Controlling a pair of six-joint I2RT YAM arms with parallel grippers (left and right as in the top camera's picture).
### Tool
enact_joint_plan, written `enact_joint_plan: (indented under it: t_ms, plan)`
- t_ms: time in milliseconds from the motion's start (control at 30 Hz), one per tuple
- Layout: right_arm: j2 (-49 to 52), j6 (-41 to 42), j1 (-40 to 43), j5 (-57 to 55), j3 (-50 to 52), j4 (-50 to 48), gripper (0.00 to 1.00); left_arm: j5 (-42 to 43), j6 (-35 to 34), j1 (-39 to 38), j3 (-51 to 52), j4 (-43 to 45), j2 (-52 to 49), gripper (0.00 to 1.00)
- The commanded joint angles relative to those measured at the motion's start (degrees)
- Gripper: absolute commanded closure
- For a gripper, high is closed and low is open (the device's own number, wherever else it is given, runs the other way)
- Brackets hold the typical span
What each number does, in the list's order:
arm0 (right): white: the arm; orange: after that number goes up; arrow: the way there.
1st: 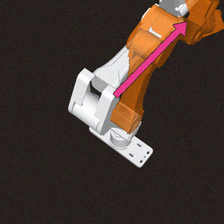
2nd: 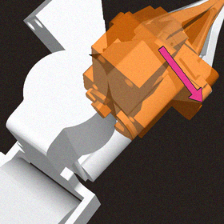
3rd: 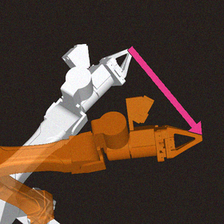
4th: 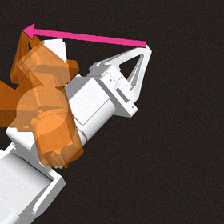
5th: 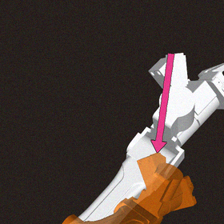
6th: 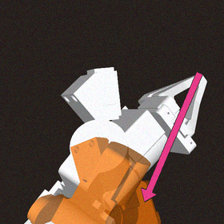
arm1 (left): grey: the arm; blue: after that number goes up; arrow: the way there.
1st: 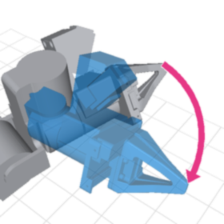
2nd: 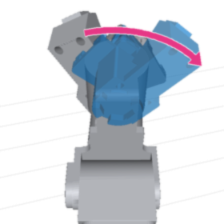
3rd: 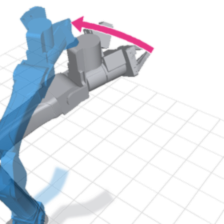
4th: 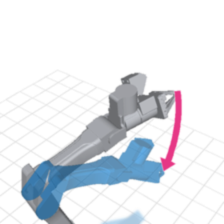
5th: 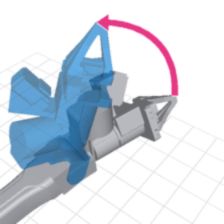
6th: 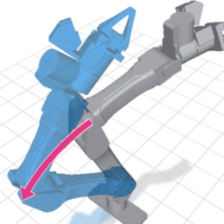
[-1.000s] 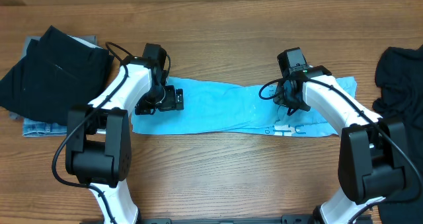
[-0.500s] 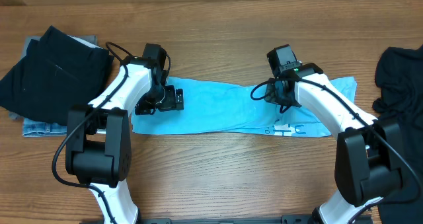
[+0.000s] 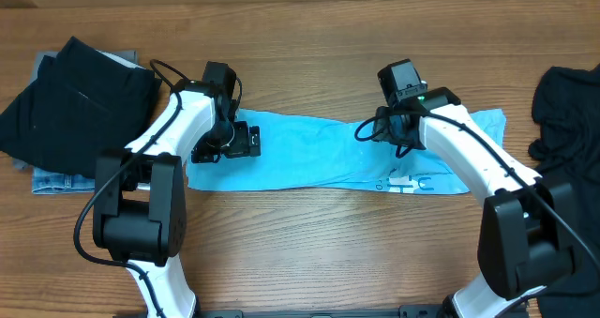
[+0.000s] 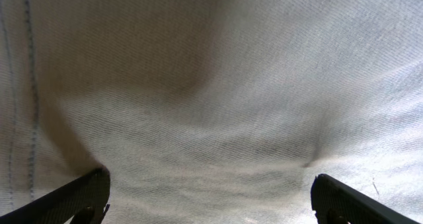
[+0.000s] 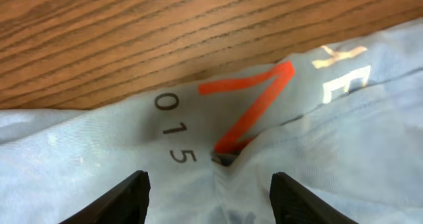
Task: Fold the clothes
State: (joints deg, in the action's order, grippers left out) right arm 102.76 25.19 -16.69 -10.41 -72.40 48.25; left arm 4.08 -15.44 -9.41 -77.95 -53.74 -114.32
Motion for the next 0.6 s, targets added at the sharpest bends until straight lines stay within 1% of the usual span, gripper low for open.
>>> enact_joint_plan:
  t_ms: [0,33,67,167,267,300,400,567]
  plan:
    - [-7.0,1.9,3.7,0.0,-3.8,3.3,0.59,0.2,0.2,0.0,0.5,0.1,1.2,0.0]
    - [-8.0,2.2,4.7,0.0,-3.9,4.4,0.75,0.2,0.2,0.0,0.5,0.1,1.2,0.0]
    - [-9.6,2.9,6.6,0.0,-3.9,6.4,0.96,0.2,0.2,0.0,0.5,0.1,1.2,0.0]
    - [-11.3,2.2,11.6,2.9,-3.9,10.5,0.96,0.2,0.2,0.0,0.5,0.1,1.2,0.0]
    - [-10.9,-4.5,15.9,11.7,-3.1,11.3,0.96,0.2,0.2,0.0,0.5,0.1,1.2,0.0]
    - [-10.7,-5.4,16.9,13.2,-2.5,11.2,0.96,0.2,0.2,0.0,0.5,0.1,1.2,0.0]
    - [-9.7,-5.3,19.1,11.3,-0.1,10.4,0.96,0.2,0.2,0.0,0.5,0.1,1.2,0.0]
    - [-8.2,-5.3,21.6,11.4,4.8,6.1,0.96,0.2,0.2,0.0,0.5,0.1,1.2,0.0]
